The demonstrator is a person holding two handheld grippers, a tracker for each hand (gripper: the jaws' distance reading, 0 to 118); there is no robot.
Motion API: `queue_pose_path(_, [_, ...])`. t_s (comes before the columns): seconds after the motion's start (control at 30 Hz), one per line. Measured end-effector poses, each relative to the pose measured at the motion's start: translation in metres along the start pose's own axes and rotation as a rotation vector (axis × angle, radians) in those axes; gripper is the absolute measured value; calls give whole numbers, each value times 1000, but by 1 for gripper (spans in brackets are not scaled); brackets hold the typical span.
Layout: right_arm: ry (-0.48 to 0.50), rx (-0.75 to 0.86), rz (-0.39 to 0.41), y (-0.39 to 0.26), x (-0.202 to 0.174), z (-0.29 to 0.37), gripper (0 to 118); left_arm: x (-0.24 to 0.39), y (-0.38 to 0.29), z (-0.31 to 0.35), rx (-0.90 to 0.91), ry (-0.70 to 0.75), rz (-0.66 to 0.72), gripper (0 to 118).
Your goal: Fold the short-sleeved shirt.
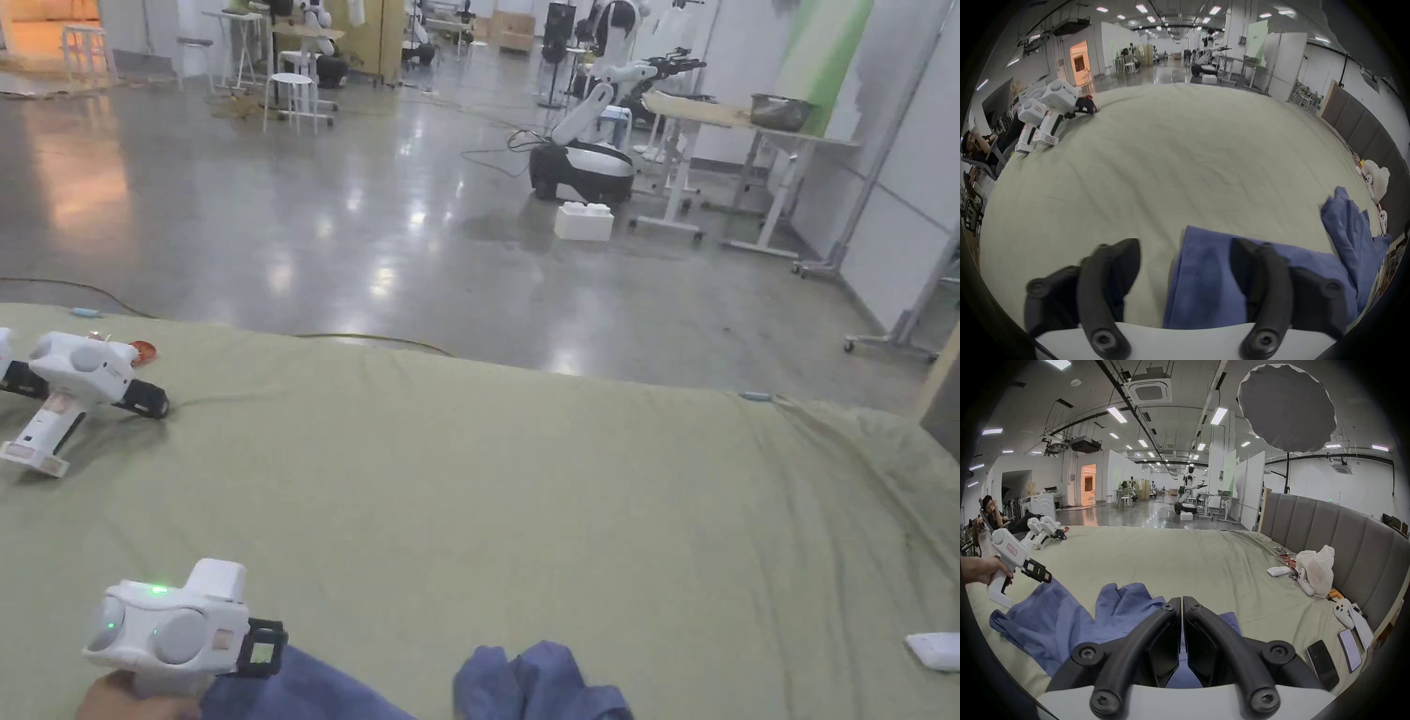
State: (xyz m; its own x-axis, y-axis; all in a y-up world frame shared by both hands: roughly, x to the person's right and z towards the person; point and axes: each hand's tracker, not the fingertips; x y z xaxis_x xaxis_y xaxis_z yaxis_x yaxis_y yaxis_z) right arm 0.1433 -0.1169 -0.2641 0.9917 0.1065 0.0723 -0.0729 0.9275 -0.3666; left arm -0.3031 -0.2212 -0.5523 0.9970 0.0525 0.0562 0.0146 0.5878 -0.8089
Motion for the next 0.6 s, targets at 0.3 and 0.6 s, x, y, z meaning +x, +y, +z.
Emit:
queue_pose_path(0.3, [-41, -97, 10, -14, 21, -11, 2, 13, 14, -59, -48, 46, -88, 55])
queue_pose_path(0.6, [-40, -242, -7, -15, 74, -37, 71, 20, -26, 0, 107, -42, -47, 1])
